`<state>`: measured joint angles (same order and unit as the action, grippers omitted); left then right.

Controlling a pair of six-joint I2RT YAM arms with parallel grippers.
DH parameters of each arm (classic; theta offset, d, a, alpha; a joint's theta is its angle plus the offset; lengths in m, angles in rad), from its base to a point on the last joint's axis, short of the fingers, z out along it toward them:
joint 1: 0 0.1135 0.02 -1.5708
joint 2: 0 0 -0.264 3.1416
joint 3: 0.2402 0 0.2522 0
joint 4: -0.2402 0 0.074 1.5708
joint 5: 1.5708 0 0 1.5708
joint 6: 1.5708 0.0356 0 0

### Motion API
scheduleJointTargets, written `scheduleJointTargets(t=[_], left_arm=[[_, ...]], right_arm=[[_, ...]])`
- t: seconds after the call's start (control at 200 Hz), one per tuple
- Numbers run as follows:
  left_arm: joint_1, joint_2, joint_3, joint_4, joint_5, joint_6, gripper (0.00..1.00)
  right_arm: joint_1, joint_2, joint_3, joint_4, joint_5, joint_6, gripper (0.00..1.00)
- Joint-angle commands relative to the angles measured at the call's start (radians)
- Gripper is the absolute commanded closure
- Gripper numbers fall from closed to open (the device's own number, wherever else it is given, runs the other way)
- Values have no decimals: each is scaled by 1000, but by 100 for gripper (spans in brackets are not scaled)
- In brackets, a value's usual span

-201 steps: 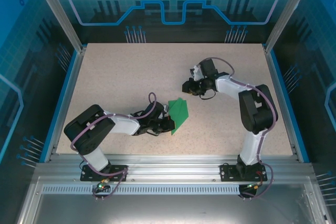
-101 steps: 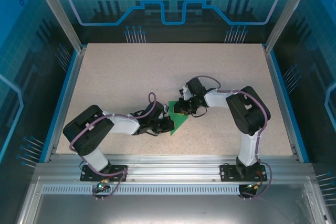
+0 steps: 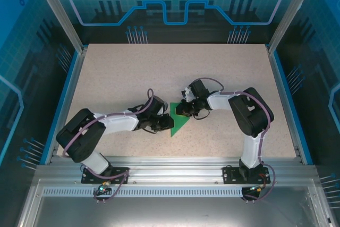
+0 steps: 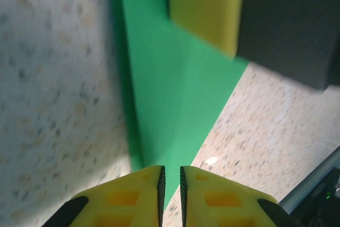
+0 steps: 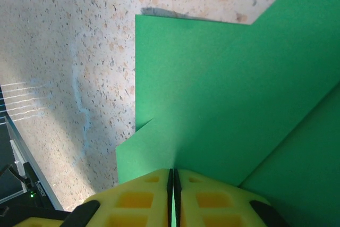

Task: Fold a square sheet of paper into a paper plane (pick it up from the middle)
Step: Fourth fold the wing at the center of the table.

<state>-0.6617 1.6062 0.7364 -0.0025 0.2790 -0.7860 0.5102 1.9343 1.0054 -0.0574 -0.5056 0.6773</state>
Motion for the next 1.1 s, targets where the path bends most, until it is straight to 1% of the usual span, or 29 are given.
scheduleJointTargets(t=[0.0, 0.095, 0.195, 0.42, 0.525, 0.685, 0.85, 0.97, 1.095], left_arm=[[18, 60, 48, 2, 79, 27, 81], [19, 77, 65, 38, 102, 15, 78], [19, 105, 92, 34, 113, 27, 78], [19, 170, 81, 97, 155, 16, 76], [19, 187, 66, 95, 162, 11, 75], [19, 205, 25, 47, 173, -3, 76], [11, 182, -87, 38, 215, -16, 77], [-8, 129, -173, 35, 215, -12, 77], [-34, 84, -196, -50, 215, 45, 77]], right_arm=[[8, 62, -40, -13, 60, 2, 88], [8, 61, -47, -10, 65, 4, 88], [8, 64, -51, -7, 63, 5, 88], [7, 79, -53, -1, 65, 8, 88], [8, 81, -53, 1, 67, 10, 88], [8, 78, -51, -8, 76, 7, 88], [4, 83, -33, -28, 84, -3, 88], [4, 86, -23, -43, 91, -13, 88], [3, 87, -18, -45, 93, -13, 88]])
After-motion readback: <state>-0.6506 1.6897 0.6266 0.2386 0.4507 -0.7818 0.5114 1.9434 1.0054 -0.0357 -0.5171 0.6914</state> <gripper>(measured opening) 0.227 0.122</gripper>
